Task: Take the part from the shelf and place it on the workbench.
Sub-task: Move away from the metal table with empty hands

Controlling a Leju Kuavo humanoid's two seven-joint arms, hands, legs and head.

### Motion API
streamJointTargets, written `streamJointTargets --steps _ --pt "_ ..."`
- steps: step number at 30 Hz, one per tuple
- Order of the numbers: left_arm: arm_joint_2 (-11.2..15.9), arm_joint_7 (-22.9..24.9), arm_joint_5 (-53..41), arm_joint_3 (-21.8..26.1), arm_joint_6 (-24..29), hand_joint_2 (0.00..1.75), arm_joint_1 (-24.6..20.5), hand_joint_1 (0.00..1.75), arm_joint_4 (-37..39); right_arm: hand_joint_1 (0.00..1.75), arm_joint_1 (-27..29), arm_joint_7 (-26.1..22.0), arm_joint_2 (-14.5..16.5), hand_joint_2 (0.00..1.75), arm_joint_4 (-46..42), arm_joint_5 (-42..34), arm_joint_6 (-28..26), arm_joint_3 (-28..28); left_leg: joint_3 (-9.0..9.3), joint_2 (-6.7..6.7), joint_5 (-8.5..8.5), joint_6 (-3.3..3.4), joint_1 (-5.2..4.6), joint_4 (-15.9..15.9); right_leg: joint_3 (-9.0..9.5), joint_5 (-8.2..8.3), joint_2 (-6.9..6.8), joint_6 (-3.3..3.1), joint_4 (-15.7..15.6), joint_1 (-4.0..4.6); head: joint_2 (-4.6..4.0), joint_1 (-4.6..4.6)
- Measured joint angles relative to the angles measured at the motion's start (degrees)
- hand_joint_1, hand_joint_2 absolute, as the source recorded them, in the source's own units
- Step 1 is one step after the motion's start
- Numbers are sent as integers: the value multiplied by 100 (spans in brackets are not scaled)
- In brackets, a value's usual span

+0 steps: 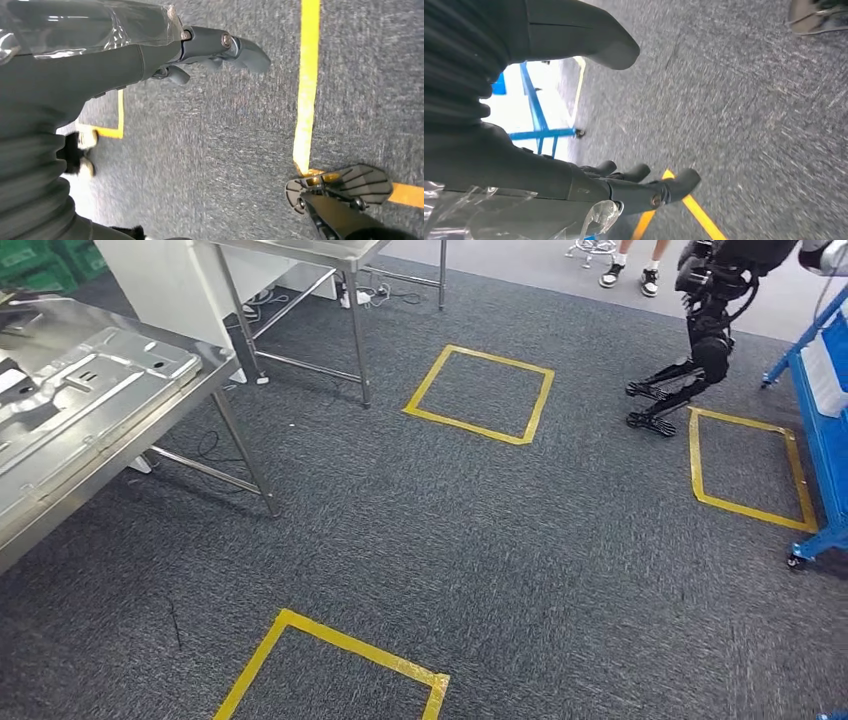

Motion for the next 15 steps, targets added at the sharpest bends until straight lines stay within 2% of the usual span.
streamJointTargets --steps 1,2,4,5,6,8,9,10,11,12,13,14,15 --pt "-1 0 -3 0 -2 175 -4 0 0 0 3 0 2 175 0 -3 0 1 4 70 -4 -4 -3 0 88 110 -21 -5 -140 -4 0 -1" --pt "0 -1 -4 0 -4 175 -12 0 0 0 5 1 2 175 0 -7 0 1 15 132 -11 -13 -4 1 289 291 -70 -17 -493 -4 0 -1" --pt "1 0 -11 0 -5 175 -23 0 0 0 0 4 2 175 -1 -14 1 1 44 233 -42 -55 -28 7 773 604 -325 -61 -1359 25 0 -2" --pt "4 0 -14 0 -5 175 -25 0 0 0 -4 7 3 175 -1 -17 2 0 59 283 -60 -85 -44 10 911 677 -412 -86 -1629 43 0 -4" --pt "7 0 -17 0 -5 175 -26 0 0 0 -5 9 4 175 -1 -20 3 0 71 335 -76 -116 -55 11 966 696 -453 -109 -1757 62 0 -7" --pt "10 -1 -21 0 -7 175 -33 0 0 0 1 14 5 175 -1 -27 3 0 96 441 -100 -184 -49 8 949 711 -315 -169 -1789 70 1 -8" --pt "12 -1 -22 0 -8 175 -40 0 0 0 3 16 5 175 -1 -31 3 0 97 403 -139 -221 -33 48 954 725 -253 -200 -1803 65 1 -11" --pt "13 -1 -23 0 -8 175 -46 0 0 0 -1 18 7 175 0 -34 2 0 54 300 -236 -257 -18 186 960 741 -193 -233 -1817 54 1 -17" --pt "14 -1 -23 0 -9 175 -46 0 0 0 -10 20 7 175 -1 -35 1 0 -51 154 -395 -289 0 452 967 757 -135 -262 -1830 40 1 -24" --pt "16 -1 -22 0 -9 175 -40 0 0 0 -17 22 9 175 -1 -37 1 0 -217 -8 -594 -311 14 832 963 762 -75 -275 -1829 41 0 -31" --pt "16 -1 -22 0 -10 175 -24 0 0 0 -21 23 9 175 0 -37 1 0 -421 -104 -785 -324 21 1264 958 765 -5 -287 -1829 44 0 -33" --pt "18 0 -21 0 -12 175 -7 0 0 0 -19 25 10 175 0 -37 2 0 -599 -153 -900 -330 24 1615 957 767 72 -292 -1828 51 0 -34" --pt "20 1 -21 0 -12 175 6 0 0 0 -14 25 11 175 1 -37 2 0 -701 -175 -904 -327 23 1781 959 768 152 -294 -1827 58 0 -34"
